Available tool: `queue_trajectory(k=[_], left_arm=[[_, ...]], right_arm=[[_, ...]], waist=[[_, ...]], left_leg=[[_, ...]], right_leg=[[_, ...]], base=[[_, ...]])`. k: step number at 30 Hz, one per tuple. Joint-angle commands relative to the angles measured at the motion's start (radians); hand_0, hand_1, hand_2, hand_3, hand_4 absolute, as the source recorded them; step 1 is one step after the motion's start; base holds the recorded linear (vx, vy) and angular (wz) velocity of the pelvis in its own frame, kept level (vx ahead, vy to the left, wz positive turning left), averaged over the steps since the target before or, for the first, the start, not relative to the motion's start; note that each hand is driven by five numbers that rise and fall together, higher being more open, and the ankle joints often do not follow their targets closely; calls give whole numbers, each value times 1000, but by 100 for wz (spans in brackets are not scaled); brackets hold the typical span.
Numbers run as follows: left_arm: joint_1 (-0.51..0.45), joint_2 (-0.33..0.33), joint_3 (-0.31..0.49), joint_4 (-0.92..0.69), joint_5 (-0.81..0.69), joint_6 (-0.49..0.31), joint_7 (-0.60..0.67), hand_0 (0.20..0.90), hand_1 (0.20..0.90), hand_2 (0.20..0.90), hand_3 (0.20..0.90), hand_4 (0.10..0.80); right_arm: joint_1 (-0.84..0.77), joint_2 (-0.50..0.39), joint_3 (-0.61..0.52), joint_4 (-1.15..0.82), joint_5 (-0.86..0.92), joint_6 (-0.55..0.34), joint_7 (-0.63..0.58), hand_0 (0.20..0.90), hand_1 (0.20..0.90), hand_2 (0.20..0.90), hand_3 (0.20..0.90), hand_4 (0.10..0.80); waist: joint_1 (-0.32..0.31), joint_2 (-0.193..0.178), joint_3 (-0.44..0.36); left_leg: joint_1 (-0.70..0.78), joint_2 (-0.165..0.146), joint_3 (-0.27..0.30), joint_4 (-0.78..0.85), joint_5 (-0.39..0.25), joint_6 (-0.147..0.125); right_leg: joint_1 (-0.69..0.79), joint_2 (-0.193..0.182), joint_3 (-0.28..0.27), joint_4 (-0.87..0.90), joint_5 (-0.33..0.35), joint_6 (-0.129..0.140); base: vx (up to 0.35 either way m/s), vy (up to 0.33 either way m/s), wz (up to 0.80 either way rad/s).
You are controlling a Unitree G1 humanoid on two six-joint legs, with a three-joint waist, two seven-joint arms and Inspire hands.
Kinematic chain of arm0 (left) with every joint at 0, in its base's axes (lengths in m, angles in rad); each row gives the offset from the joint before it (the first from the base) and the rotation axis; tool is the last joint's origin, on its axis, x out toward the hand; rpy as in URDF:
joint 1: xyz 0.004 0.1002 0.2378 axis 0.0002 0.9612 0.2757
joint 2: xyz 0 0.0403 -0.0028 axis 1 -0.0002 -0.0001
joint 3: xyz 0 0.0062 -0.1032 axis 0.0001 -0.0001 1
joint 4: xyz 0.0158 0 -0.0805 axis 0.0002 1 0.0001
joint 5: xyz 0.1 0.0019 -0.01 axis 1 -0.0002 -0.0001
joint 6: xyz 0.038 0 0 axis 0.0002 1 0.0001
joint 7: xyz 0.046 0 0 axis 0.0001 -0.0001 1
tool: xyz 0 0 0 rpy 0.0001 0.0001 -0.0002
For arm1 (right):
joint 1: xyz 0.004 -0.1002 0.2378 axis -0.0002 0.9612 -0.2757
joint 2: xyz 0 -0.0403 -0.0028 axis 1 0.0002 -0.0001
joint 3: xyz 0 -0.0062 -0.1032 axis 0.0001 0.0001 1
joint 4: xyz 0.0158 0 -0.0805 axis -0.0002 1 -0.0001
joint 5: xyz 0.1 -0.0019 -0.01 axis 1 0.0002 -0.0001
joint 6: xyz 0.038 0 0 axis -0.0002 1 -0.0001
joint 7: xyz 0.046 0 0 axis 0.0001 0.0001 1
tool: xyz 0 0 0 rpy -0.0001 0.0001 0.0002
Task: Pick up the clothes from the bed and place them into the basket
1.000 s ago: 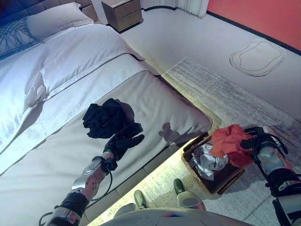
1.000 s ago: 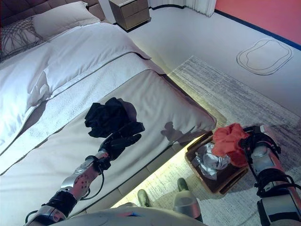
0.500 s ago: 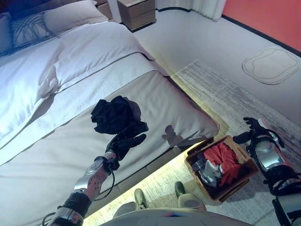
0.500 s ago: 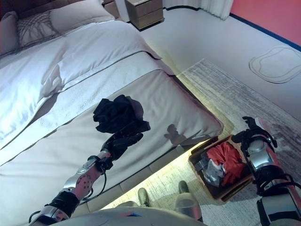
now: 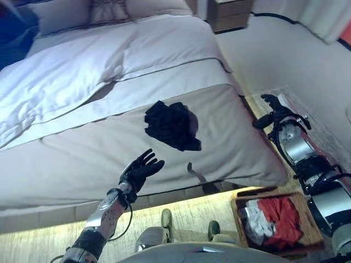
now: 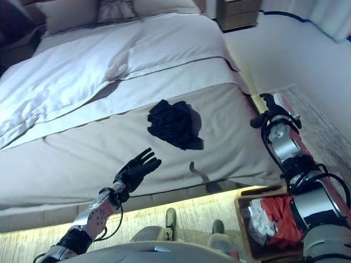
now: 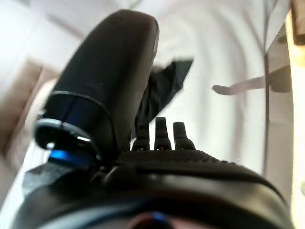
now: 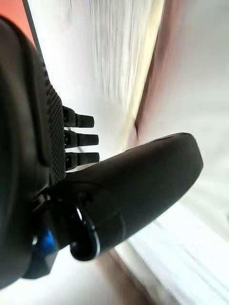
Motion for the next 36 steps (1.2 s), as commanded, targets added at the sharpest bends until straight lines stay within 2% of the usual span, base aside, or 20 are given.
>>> queue_trajectory(k=[1,4,8,12,13,18,19,25,28,30,32,33,34,35,36], left_arm=[[-46,30,42,-51,-5,-78,-7,900,900,900,900,800],[-46,47,32,-63,-22,-94,-47,900,900,900,900,800],[-68,57,10,-84,-53,-130,-81,900,900,900,900,800],[-74,76,-12,-131,-75,-164,-85,900,900,900,900,800],[-70,78,-19,-159,-84,-173,-75,900,900,900,900,800],[-30,98,-32,-233,-121,-190,-68,900,900,900,900,800],[-13,109,-35,-269,-139,-203,-70,900,900,900,900,800],[27,137,-43,-353,-181,-241,-71,900,900,900,900,800],[29,148,-48,-388,-211,-262,-72,900,900,900,900,800],[29,161,-47,-423,-239,-269,-76,900,900,900,900,800],[26,167,-48,-438,-252,-263,-76,900,900,900,900,800],[25,171,-48,-441,-259,-258,-75,900,900,900,900,800],[23,175,-49,-441,-273,-249,-71,900,900,900,900,800],[22,179,-52,-443,-284,-243,-62,900,900,900,900,800],[23,181,-52,-442,-288,-242,-57,900,900,900,900,800]], right_arm=[[-209,-29,75,-39,-62,-27,-37,900,900,900,900,800],[-312,-43,122,0,-58,-7,-45,900,900,900,900,800],[-425,-63,176,18,-81,6,-65,900,900,900,900,800],[-489,-76,211,16,-90,25,-103,900,900,900,900,800],[-524,-78,228,21,-85,45,-114,900,900,900,900,800],[-558,-88,234,50,-66,77,-103,900,900,900,900,800],[-569,-94,239,64,-82,95,-105,900,900,900,900,800],[-600,-116,295,92,-112,170,-75,900,900,900,900,800],[-628,-122,351,148,-170,196,-6,900,900,900,900,800],[-669,-141,434,215,-207,206,99,900,900,900,900,800],[-685,-144,467,252,-217,227,161,900,900,900,900,800],[-690,-144,476,271,-222,229,175,832,832,832,820,720],[-703,-144,492,306,-237,226,198,389,389,389,304,204],[-721,-145,514,331,-218,226,222,300,300,300,200,100],[-732,-144,522,348,-185,229,225,300,300,300,200,100]], waist=[[56,-68,1],[109,-55,68],[146,-24,169],[180,-5,259],[200,-2,304],[228,11,317],[234,20,317],[240,41,317],[244,54,317],[249,63,317],[252,64,317],[253,65,317],[256,65,317],[258,64,317],[256,63,317]], left_leg=[[-13,-49,-91,119,-156,-8],[-87,-68,-146,178,-150,-14],[-187,-100,-189,260,-149,-12],[-300,-136,-202,387,-176,2],[-350,-151,-197,464,-216,10],[-507,-188,-174,603,-262,32],[-580,-195,-159,656,-277,43],[-745,-198,-123,756,-301,62],[-812,-199,-119,800,-315,69],[-865,-200,-113,847,-329,79],[-888,-200,-108,869,-336,83],[-895,-200,-107,877,-338,83],[-907,-201,-109,892,-342,84],[-917,-201,-110,905,-346,85],[-923,-199,-109,914,-350,85]], right_leg=[[-42,-14,-55,165,-114,-73],[-83,-26,-106,218,-135,-91],[-172,-36,-142,314,-171,-115],[-283,-54,-171,477,-223,-128],[-331,-69,-173,574,-271,-132],[-476,-99,-190,727,-309,-137],[-551,-114,-193,786,-315,-134],[-727,-128,-184,884,-322,-129],[-801,-127,-173,924,-329,-129],[-861,-127,-170,968,-342,-135],[-885,-125,-169,988,-345,-136],[-892,-126,-171,993,-346,-136],[-903,-125,-169,1002,-347,-137],[-911,-124,-169,1006,-346,-137],[-918,-121,-168,1012,-347,-139]], base=[[39,26,46],[-61,35,48],[-137,77,47],[-105,38,32],[-27,2,38],[4,32,31],[-26,45,33],[-38,27,16],[-52,19,-2],[-49,13,-1],[-39,-7,3],[-27,-27,5],[-38,-42,4],[-50,-43,0],[-51,-32,-2]])
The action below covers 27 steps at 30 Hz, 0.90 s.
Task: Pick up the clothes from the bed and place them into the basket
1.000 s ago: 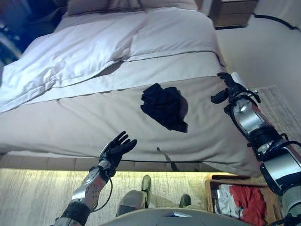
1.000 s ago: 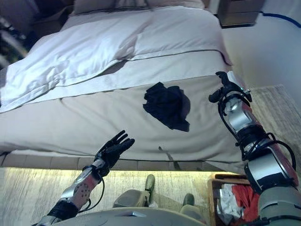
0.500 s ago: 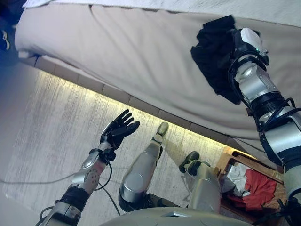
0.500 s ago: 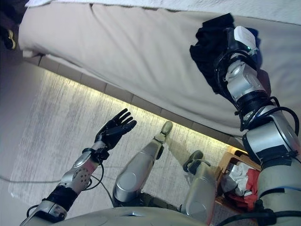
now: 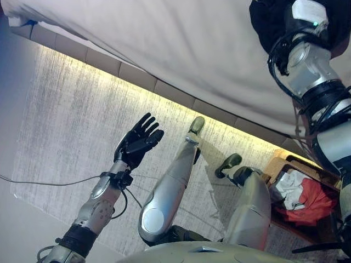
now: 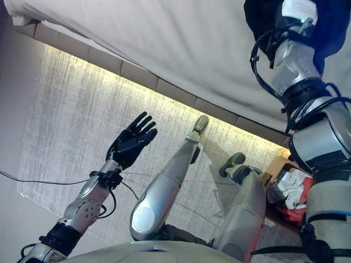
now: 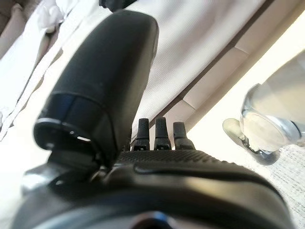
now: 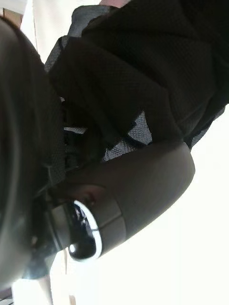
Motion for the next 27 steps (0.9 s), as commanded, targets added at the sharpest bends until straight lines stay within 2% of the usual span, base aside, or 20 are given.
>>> queue_trajectory(k=[1,7,11,17,19,21,22,25,27], left_arm=[[29,22,21,-74,-42,-62,-13,900,900,900,900,800],[32,25,28,-73,-40,-65,-22,900,900,900,900,800],[25,17,36,-54,-45,-63,-28,900,900,900,900,800],[13,5,58,-17,-16,-67,-4,900,900,900,900,800],[7,2,66,-10,-4,-66,6,900,900,900,900,800],[-7,-5,73,4,5,-68,27,900,900,900,900,800],[-14,-7,78,8,12,-61,41,900,900,900,900,800],[-17,-10,69,74,97,1,98,900,900,900,900,800],[-13,-16,74,128,117,19,116,900,900,900,900,800]], right_arm=[[0,-98,102,66,41,55,78,300,300,300,200,100],[-28,-98,94,117,81,26,42,300,300,300,200,100],[-35,-96,50,143,135,4,-11,300,300,300,200,100],[15,-116,-108,91,278,-130,-212,300,300,300,200,100],[40,-127,-158,64,337,-170,-245,300,300,300,200,100],[70,-134,-211,28,403,-219,-235,300,300,300,200,100],[84,-139,-236,5,459,-251,-228,300,300,300,200,100],[135,-145,-298,-56,553,-312,-208,300,300,300,200,100],[167,-168,-329,-93,573,-335,-185,300,300,300,200,100]], waist=[[2,43,-34],[-5,42,-34],[-17,42,-34],[-46,18,-34],[-57,7,-34],[-73,-7,-34],[-83,-11,-36],[-113,-35,-85],[-144,-55,-131]], left_leg=[[-22,-27,94,238,-253,100],[29,-22,98,214,-252,96],[127,-21,102,150,-239,88],[341,-1,96,16,-218,74],[403,6,92,-28,-211,71],[481,19,90,-89,-200,66],[507,27,88,-128,-167,65],[596,51,97,-218,-150,57],[655,68,125,-279,-139,49]], right_leg=[[-7,107,-47,-9,51,-57],[40,116,-36,-31,59,-52],[130,120,-29,-80,67,-48],[325,117,-19,-187,83,-32],[385,118,-15,-233,92,-25],[458,127,-9,-300,105,-21],[486,133,-14,-348,137,-26],[575,156,5,-477,174,-11],[635,172,24,-568,199,-2]], base=[[-46,-16,-2],[-35,-3,-7],[-36,25,-15],[0,15,-6],[-7,-9,-11],[-32,17,-29],[-42,38,-42],[42,10,-39],[107,4,-30]])
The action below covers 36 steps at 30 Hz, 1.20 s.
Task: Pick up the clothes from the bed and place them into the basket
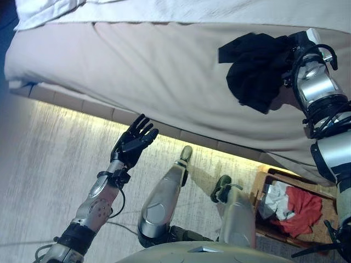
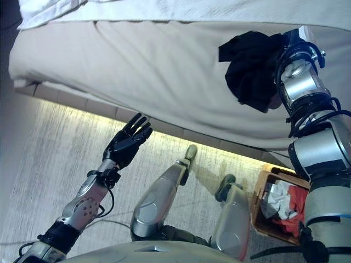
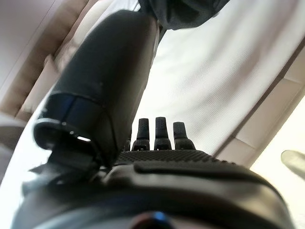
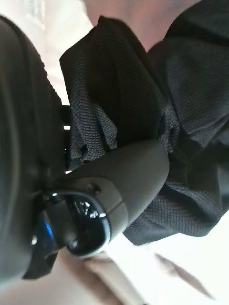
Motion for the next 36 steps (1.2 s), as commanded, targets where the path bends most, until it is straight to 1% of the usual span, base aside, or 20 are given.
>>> queue_trajectory(k=[1,4,8,12,13,17,20,22,23,28,31,32,36], left_arm=[[34,-4,64,15,70,-7,22,900,900,900,900,800],[51,-10,77,28,97,15,30,900,900,900,900,800],[57,-19,76,45,129,24,36,900,900,900,900,800],[56,-28,65,68,154,24,23,900,900,900,900,800],[50,-32,61,91,159,16,13,900,900,900,900,800],[20,-36,44,140,170,4,-12,900,900,900,900,800],[-8,-49,39,177,183,-25,-15,900,900,900,900,800],[-20,-58,43,188,194,-29,-16,900,900,900,900,800],[-28,-67,45,199,201,-36,-15,900,900,900,900,800],[-41,-88,55,206,232,-34,-22,900,900,900,900,800],[-52,-96,58,219,243,-39,-21,900,900,900,900,800],[-56,-103,65,231,247,-40,-21,900,900,900,900,800],[-63,-113,77,244,241,-34,-21,900,900,900,900,800]], right_arm=[[-51,-168,-13,-106,27,-142,-28,300,300,300,200,100],[21,-204,-48,-158,47,-150,-13,300,300,300,200,100],[119,-231,-114,-215,44,-148,11,300,300,300,200,100],[178,-269,-161,-249,40,-145,19,300,300,300,200,100],[195,-288,-182,-265,41,-142,20,300,300,300,200,100],[243,-335,-238,-305,57,-143,12,300,300,300,200,100],[287,-365,-293,-339,64,-144,11,300,300,300,200,100],[314,-373,-321,-354,63,-138,13,300,300,300,200,100],[331,-377,-338,-365,61,-136,21,300,300,300,200,100],[458,-376,-418,-443,29,-140,40,300,300,300,200,100],[529,-374,-466,-476,20,-146,52,300,300,300,200,100],[569,-369,-492,-486,25,-151,63,300,300,300,200,100],[665,-343,-554,-526,37,-139,65,300,300,300,200,100]], waist=[[-39,-55,-140],[-75,-74,-204],[-124,-100,-292],[-159,-113,-350],[-177,-115,-372],[-220,-120,-415],[-249,-128,-434],[-262,-132,-442],[-276,-135,-446],[-325,-138,-453],[-347,-139,-451],[-363,-138,-452],[-394,-137,-452]], left_leg=[[68,-8,17,35,-169,18],[142,8,47,-43,-149,12],[229,33,84,-135,-130,10],[288,51,112,-207,-117,7],[312,59,126,-241,-111,4],[352,70,143,-312,-95,-1],[372,76,159,-333,-96,-3],[379,80,172,-330,-104,-4],[383,82,180,-324,-111,-4],[390,93,211,-301,-131,-2],[400,98,228,-301,-137,-3],[409,101,241,-304,-140,-3],[418,107,267,-302,-145,-5]], right_leg=[[86,72,-56,-146,52,-49],[159,89,-40,-250,91,-36],[223,107,7,-345,137,-19],[260,113,41,-409,169,-4],[272,115,59,-434,182,3],[288,126,95,-475,202,16],[292,131,121,-489,210,22],[293,130,136,-498,215,25],[293,130,152,-505,219,27],[284,141,213,-507,226,28],[284,146,235,-516,233,30],[285,148,250,-523,238,32],[278,153,276,-521,243,35]], base=[[104,9,-31],[122,4,-21],[142,-20,-31],[102,-21,-31],[54,6,-35],[15,4,-38],[11,-9,-23],[21,-5,-18],[25,-3,-27],[11,4,-31],[0,15,-35],[15,8,-29],[5,-8,-34]])
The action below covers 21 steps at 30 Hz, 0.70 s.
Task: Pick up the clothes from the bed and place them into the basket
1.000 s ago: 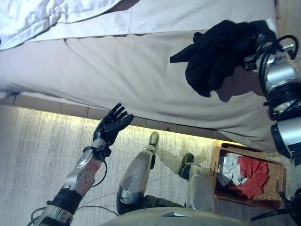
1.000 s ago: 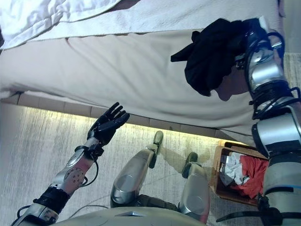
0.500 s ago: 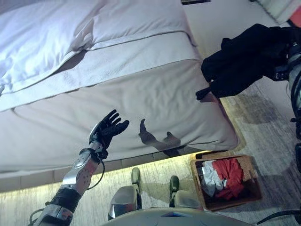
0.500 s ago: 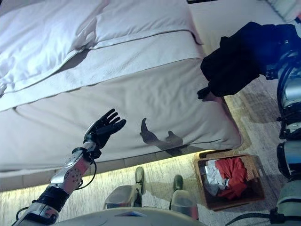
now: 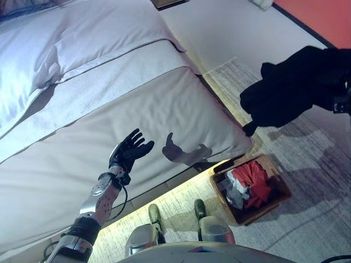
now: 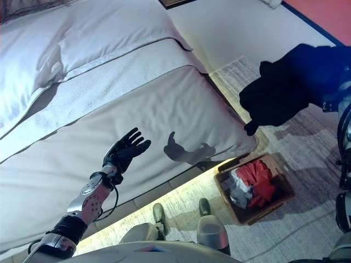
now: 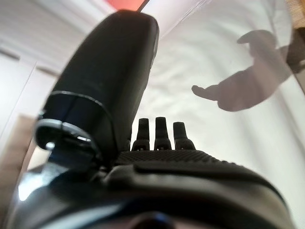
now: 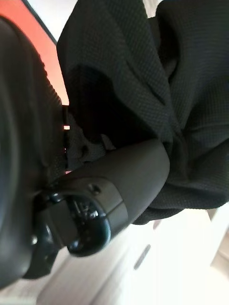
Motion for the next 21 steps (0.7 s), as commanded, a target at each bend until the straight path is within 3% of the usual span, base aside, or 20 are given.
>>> queue_trajectory(k=[1,10,21], left_arm=[[-8,-34,4,38,26,-92,-38,900,900,900,900,800],[-16,-49,16,37,39,-87,-34,900,900,900,900,800],[-44,-57,-5,28,54,-69,-31,900,900,900,900,800]], right_arm=[[28,-59,-70,-79,0,-91,-49,300,300,300,200,100],[219,78,-157,-135,-28,-107,-55,300,300,300,200,100],[195,150,-70,6,-19,-104,-11,300,300,300,200,100]], waist=[[-25,-16,-218],[-75,-2,-203],[-70,16,-183]], left_leg=[[21,15,-32,48,-146,0],[36,23,10,54,-154,-1],[30,30,25,63,-154,-8]], right_leg=[[-60,29,-1,58,-13,-9],[-71,42,36,65,-6,-6],[-81,40,32,62,0,-5]], base=[[-3,-9,-30],[-5,-28,-18],[-37,-40,-6]])
